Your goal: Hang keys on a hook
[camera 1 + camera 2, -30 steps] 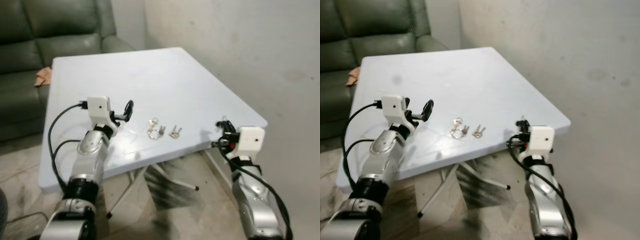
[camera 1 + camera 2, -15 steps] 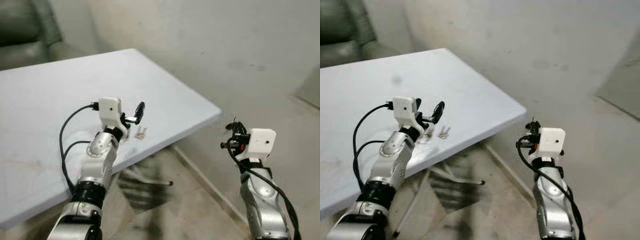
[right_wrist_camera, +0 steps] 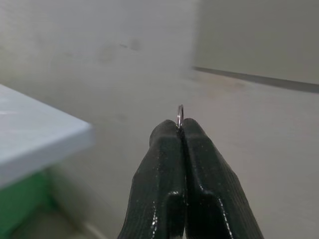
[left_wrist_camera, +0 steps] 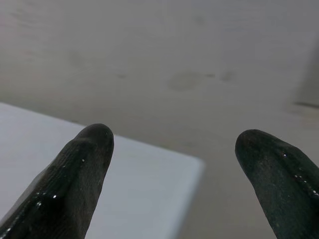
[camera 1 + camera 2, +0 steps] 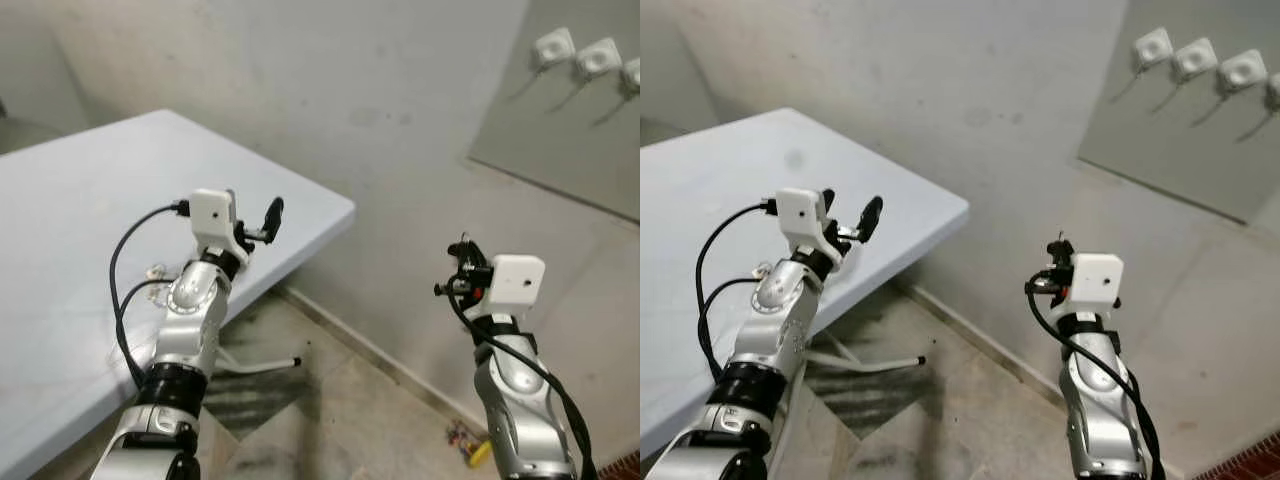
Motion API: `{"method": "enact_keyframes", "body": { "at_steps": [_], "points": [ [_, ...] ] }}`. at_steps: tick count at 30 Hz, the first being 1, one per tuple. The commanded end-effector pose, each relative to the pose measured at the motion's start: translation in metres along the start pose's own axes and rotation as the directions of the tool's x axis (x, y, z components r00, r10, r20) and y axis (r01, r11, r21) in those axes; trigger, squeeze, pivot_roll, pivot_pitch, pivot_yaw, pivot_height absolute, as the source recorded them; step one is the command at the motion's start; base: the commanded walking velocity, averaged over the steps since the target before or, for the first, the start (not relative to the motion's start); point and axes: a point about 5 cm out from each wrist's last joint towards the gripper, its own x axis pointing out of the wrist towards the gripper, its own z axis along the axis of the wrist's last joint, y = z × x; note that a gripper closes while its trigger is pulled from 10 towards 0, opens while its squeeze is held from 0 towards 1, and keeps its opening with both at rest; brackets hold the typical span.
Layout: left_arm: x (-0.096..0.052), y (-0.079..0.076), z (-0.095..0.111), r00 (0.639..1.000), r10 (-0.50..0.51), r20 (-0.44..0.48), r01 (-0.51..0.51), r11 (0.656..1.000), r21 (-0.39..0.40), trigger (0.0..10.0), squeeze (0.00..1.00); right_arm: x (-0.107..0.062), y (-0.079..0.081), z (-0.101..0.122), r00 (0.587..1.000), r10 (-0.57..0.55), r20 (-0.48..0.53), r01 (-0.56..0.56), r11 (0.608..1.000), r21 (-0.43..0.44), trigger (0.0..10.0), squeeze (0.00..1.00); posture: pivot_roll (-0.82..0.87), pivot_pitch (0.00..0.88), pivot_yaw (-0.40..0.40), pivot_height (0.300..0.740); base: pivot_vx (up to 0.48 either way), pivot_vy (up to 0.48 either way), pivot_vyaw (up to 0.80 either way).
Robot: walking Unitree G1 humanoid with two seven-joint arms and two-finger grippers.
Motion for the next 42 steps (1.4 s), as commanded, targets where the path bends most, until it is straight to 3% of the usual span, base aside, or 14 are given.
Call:
{"method": "enact_keyframes", "body": {
  "at_steps": [1, 19, 23, 27, 30, 42],
  "points": [
    [-0.001, -0.003, 0.0, 1.0, -0.026, -0.005, 0.026, 1.0, 0.014, 10.0, 0.0, 0.002, 0.003, 0.006, 1.0, 0.003, 0.024, -0.003, 1.0, 0.001, 10.0, 0.0, -0.04, 0.0, 0.009, 0.74, 0.0, 0.0, -0.76],
    [-0.003, -0.006, -0.002, 0.999, -0.032, -0.018, 0.032, 0.999, 0.004, 10.0, 0.0, 0.0, 0.007, 0.004, 1.0, 0.005, 0.012, -0.005, 1.0, 0.0, 10.0, 0.0, -0.04, 0.0, 0.005, 0.74, 0.0, 0.0, -0.76],
    [-0.005, -0.006, -0.004, 0.999, -0.028, -0.034, 0.027, 1.0, -0.011, 10.0, 0.0, -0.001, 0.006, 0.001, 0.998, -0.052, -0.021, 0.052, 0.998, 0.03, 10.0, 0.0, -0.04, 0.0, 0.003, 0.74, 0.0, 0.0, 0.0],
    [-0.006, -0.004, -0.007, 0.999, -0.018, -0.051, 0.017, 1.0, -0.022, 10.0, 0.0, -0.001, 0.008, 0.0, 0.997, -0.059, -0.045, 0.059, 0.998, 0.001, 10.0, 0.0, -0.04, 0.0, 0.002, 0.74, 0.0, 0.0, 0.0],
    [-0.007, -0.003, -0.007, 0.998, -0.012, -0.055, 0.011, 1.0, -0.028, 10.0, 0.0, -0.003, 0.01, -0.004, 0.995, -0.051, -0.087, 0.055, 0.998, 0.043, 10.0, 0.0, -0.04, 0.0, 0.0, 0.74, 0.0, 0.0, 0.0],
    [-0.006, -0.002, -0.009, 0.997, -0.002, -0.083, -0.001, 0.999, -0.039, 10.0, 0.0, -0.005, 0.013, 0.002, 0.998, 0.002, -0.062, -0.001, 1.0, 0.024, 10.0, 0.0, -0.05, 0.0, -0.001, 0.74, 0.0, 0.0, 0.0]
  ]
}}
